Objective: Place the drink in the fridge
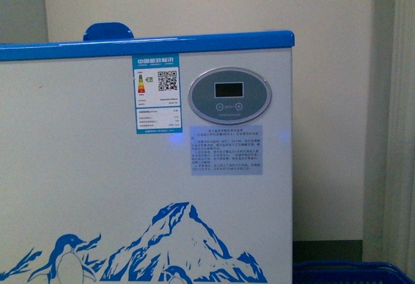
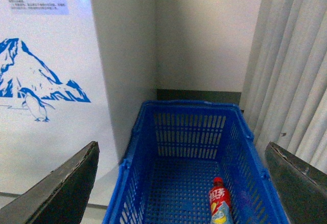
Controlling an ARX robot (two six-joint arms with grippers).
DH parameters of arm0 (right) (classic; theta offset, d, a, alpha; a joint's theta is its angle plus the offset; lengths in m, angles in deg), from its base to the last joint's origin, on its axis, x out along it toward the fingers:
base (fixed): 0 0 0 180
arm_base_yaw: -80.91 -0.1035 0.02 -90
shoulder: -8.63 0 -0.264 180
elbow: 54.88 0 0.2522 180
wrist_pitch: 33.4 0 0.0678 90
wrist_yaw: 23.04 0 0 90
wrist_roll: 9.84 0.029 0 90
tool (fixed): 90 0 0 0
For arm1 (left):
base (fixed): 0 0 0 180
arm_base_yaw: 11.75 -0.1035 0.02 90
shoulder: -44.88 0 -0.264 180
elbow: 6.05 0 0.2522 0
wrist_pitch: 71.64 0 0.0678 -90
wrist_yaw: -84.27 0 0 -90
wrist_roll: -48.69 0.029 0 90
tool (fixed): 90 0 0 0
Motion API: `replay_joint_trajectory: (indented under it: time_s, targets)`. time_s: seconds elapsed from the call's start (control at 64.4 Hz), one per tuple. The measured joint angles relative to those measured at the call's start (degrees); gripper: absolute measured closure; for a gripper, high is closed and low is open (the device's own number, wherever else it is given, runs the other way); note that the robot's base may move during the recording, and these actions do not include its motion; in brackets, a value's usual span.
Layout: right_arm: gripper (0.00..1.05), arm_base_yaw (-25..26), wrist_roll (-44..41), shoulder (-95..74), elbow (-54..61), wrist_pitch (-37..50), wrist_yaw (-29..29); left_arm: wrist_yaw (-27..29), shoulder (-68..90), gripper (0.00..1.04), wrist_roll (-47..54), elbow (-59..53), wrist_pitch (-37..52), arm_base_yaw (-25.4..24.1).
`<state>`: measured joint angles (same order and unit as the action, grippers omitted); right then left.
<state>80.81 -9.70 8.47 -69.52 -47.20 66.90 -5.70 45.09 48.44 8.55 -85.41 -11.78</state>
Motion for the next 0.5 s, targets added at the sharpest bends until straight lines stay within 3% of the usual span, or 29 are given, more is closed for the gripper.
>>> replay_joint_trajectory:
  time_s: [0.497]
  targets:
    - [0.07, 0.0, 0.0, 0.0, 0.0, 0.0, 0.1, 0.0, 0.0, 0.08, 0.0, 0.0, 0.0, 0.0]
